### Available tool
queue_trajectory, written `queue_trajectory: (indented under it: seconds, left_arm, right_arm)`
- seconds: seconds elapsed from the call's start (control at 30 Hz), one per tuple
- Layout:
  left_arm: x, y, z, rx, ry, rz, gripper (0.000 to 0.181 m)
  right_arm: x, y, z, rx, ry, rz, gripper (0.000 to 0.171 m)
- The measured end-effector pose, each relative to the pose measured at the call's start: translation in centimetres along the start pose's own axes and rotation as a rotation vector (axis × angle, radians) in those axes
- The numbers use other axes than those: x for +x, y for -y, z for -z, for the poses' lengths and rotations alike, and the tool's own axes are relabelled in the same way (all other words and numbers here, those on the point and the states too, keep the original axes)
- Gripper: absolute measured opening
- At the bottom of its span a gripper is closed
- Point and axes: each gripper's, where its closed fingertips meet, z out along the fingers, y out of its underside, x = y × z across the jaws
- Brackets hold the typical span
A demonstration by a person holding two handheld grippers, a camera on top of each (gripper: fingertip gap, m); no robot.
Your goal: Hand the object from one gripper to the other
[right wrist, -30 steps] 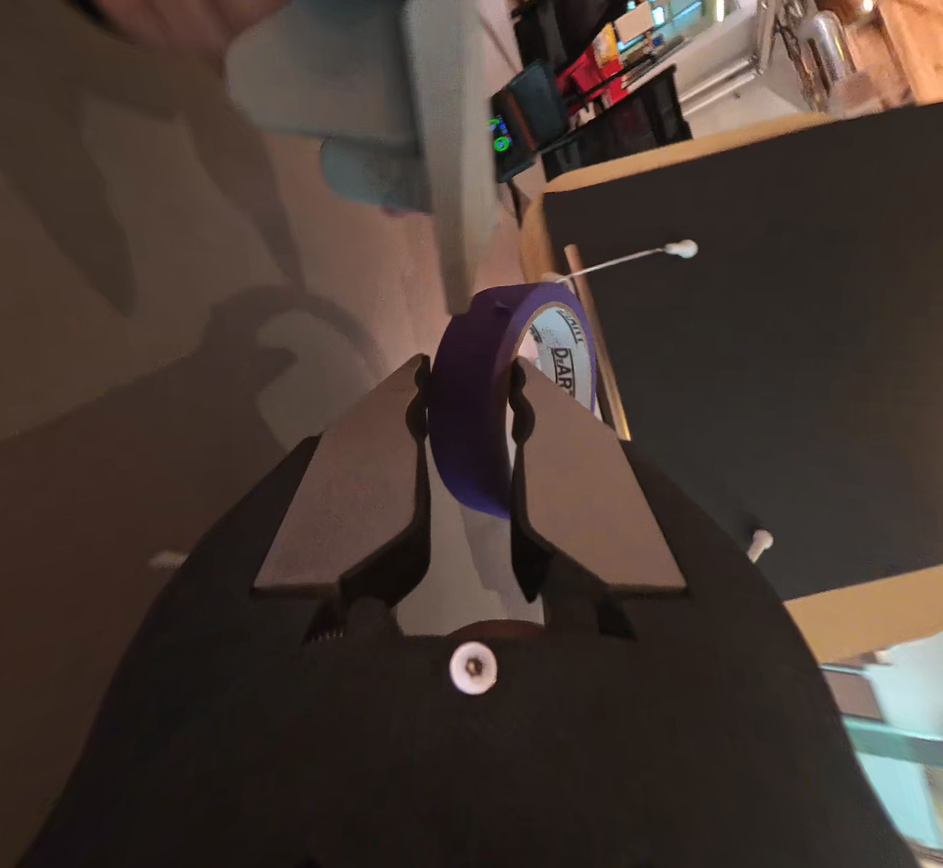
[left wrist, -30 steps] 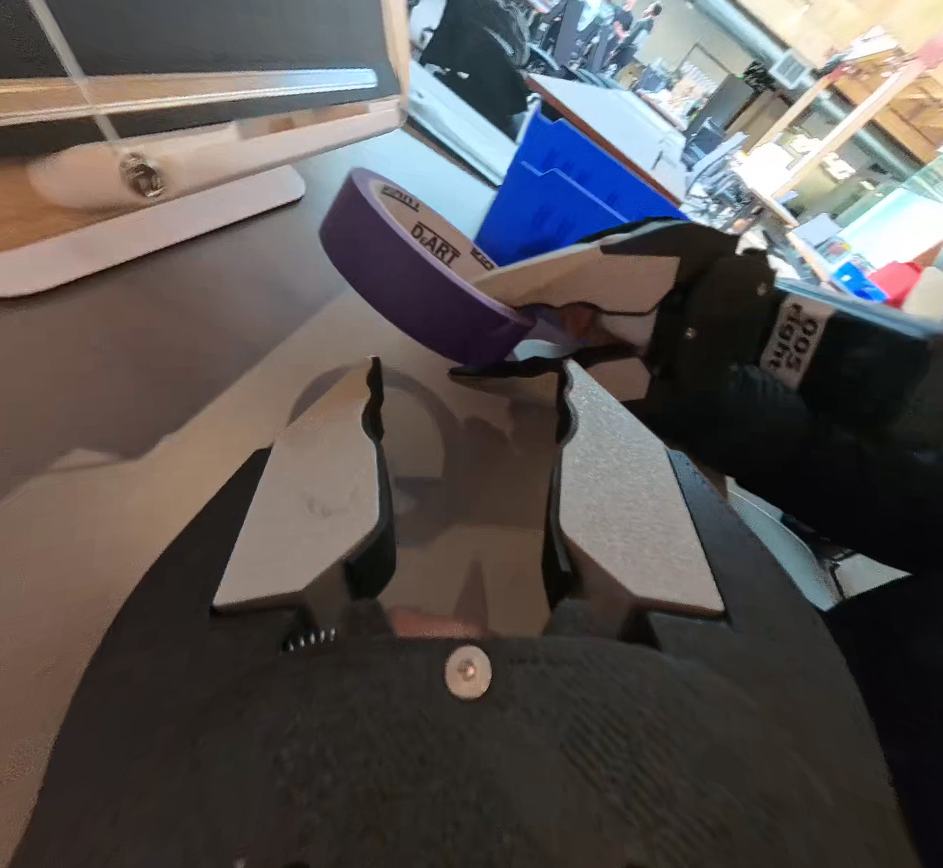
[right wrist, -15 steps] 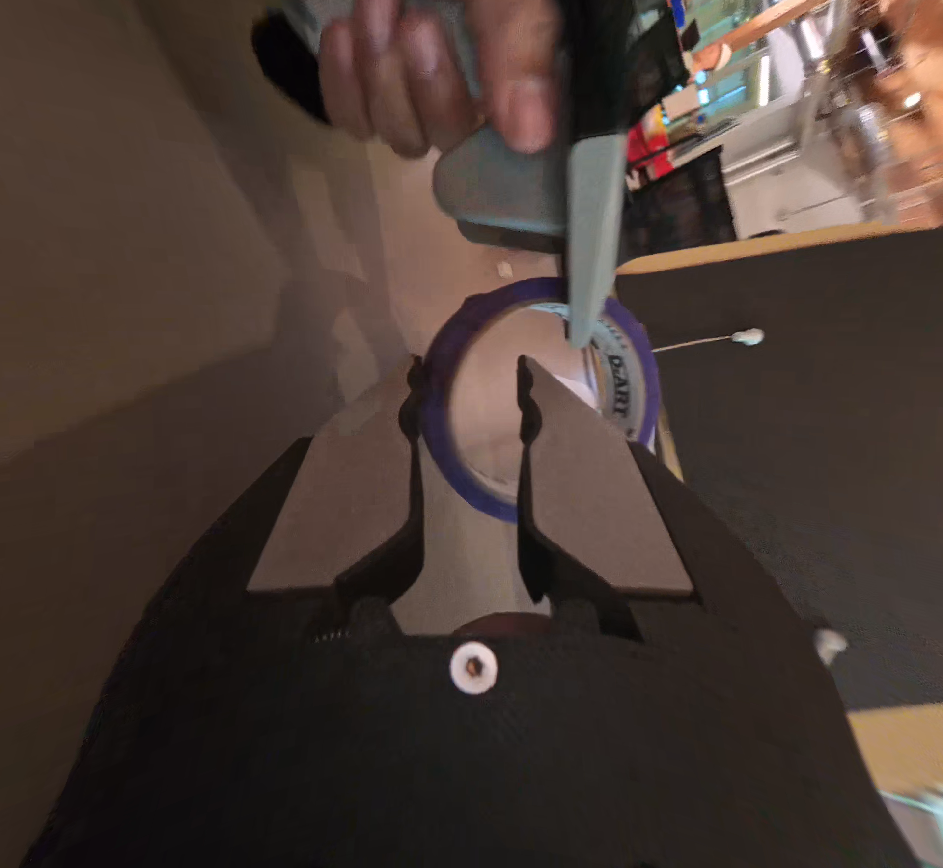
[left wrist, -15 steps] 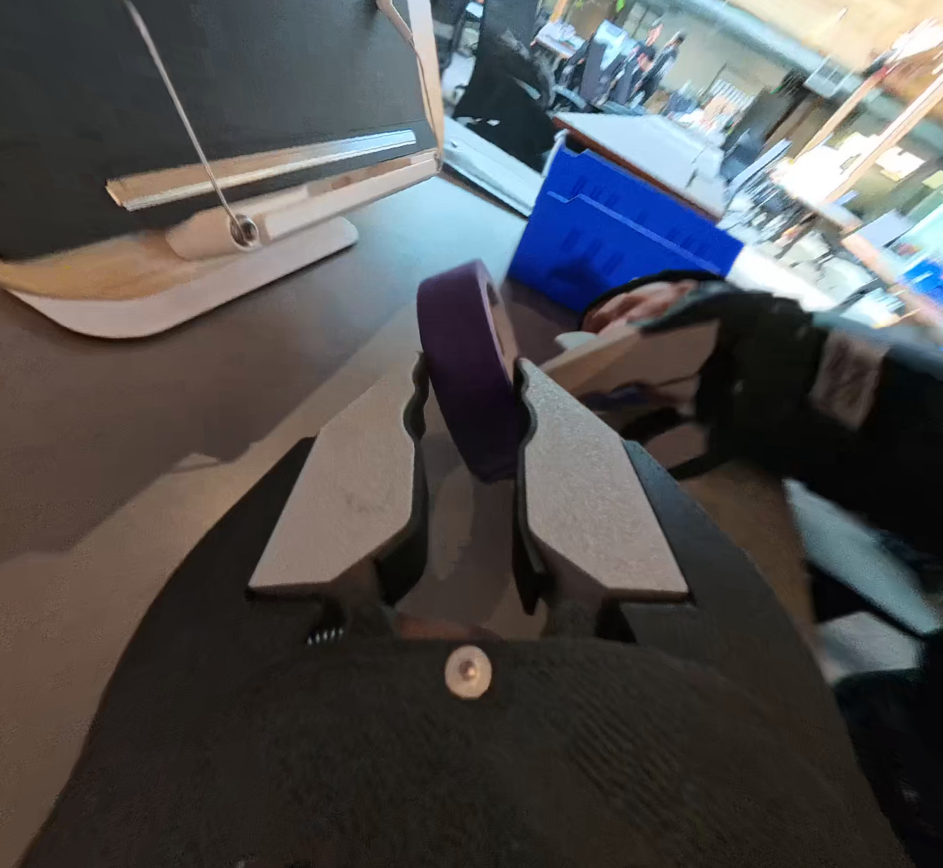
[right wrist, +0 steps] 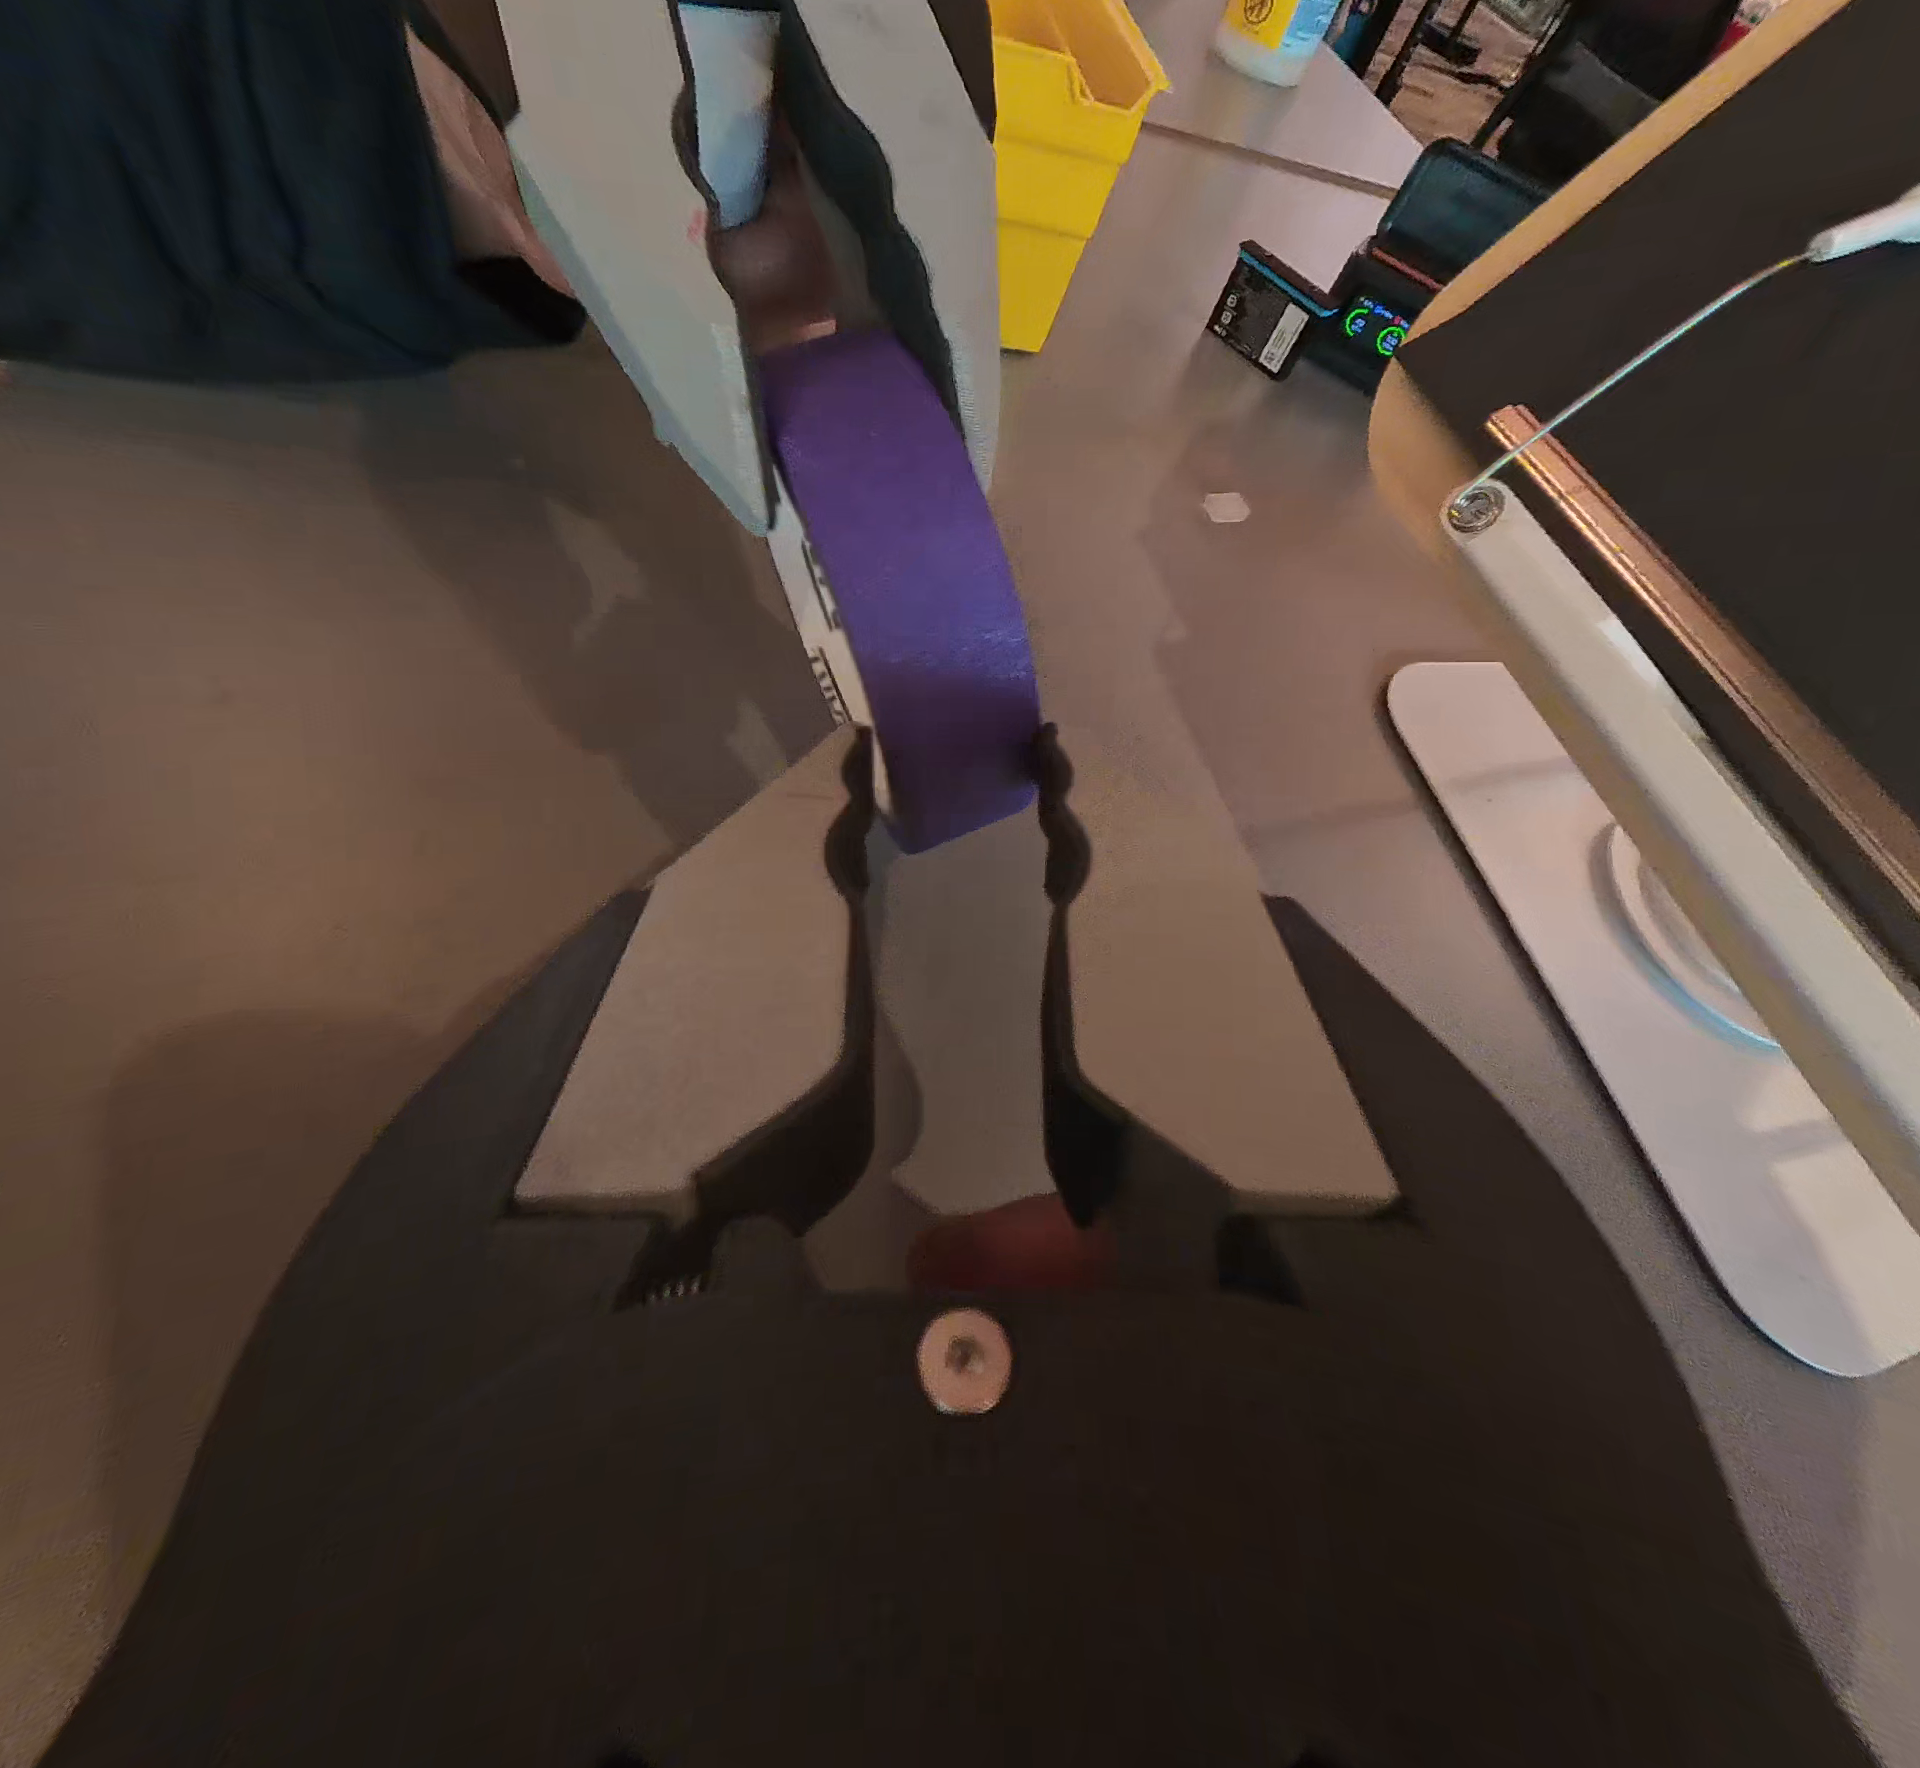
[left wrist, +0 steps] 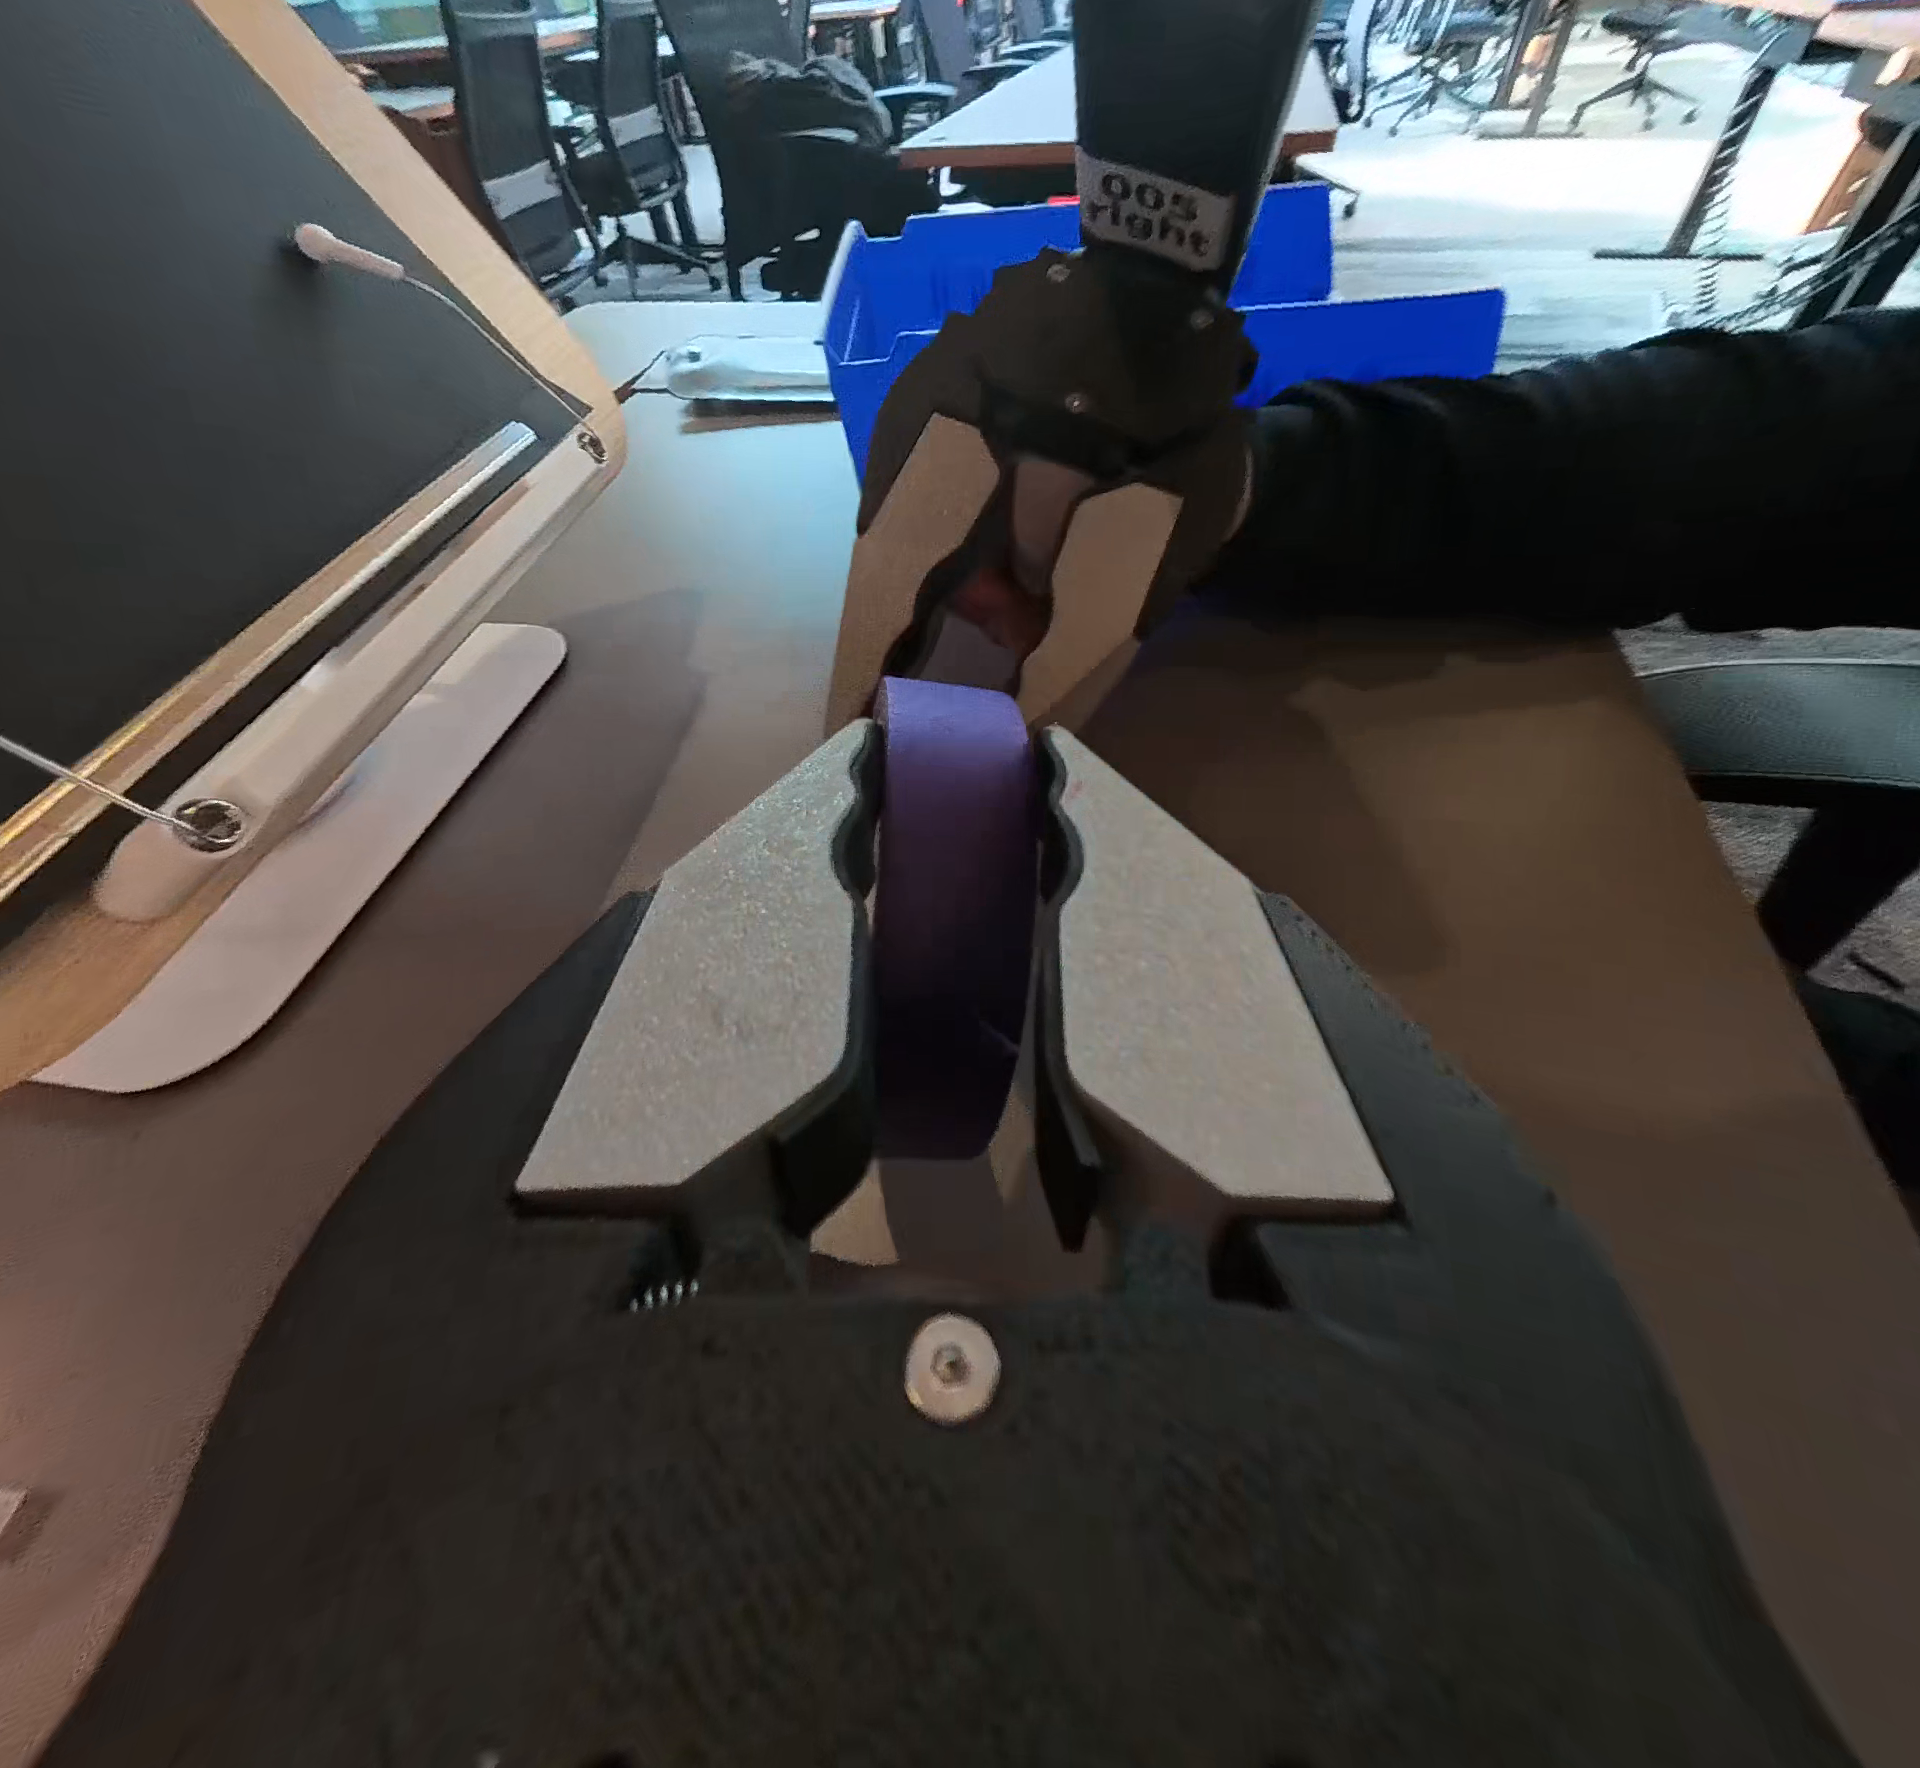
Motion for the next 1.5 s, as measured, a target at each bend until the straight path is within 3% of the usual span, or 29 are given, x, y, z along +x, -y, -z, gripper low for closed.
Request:
queue_trajectory:
  seconds: [0.4,0.5,0.63,0.8,0.87,1.13,1.3,1.43,1.5]
  left_arm:
    - [1.1,1.1,0.6,0.105,-0.122,0.087,0.027]
    - [-1.2,1.0,0.4,0.102,0.003,0.166,0.039]
    - [-4.6,0.5,1.0,0.122,0.151,0.323,0.05]
    - [-5.8,-1.7,0.9,0.108,0.073,0.744,0.067]
    - [-5.3,-1.1,1.1,0.159,-0.018,0.836,0.062]
    - [-5.3,-1.1,0.8,0.19,-0.036,0.899,0.061]
    - [-5.2,-1.0,0.7,0.183,-0.019,0.808,0.046]
    - [-4.8,-0.7,0.7,0.124,0.065,0.573,0.034]
    - [-4.4,-0.3,0.8,0.099,0.093,0.411,0.029]
  right_arm:
    - [-1.5,1.2,0.2,0.025,0.056,0.059,0.026]
    - [0.4,1.2,0.4,-0.02,-0.066,0.075,0.027]
    - [4.5,0.8,1.6,-0.186,-0.483,0.42,0.026]
    - [5.8,1.4,2.0,-0.328,-0.747,0.854,0.025]
    - [5.9,2.2,2.2,-0.336,-0.801,0.957,0.025]
    - [3.1,3.8,0.6,-0.323,-0.786,1.173,0.025]
    - [1.0,2.9,-0.8,-0.252,-0.626,1.054,0.026]
    - [-1.3,1.5,-1.2,-0.114,-0.265,0.555,0.04]
    - [-0.3,2.3,-0.1,-0.028,-0.23,0.374,0.043]
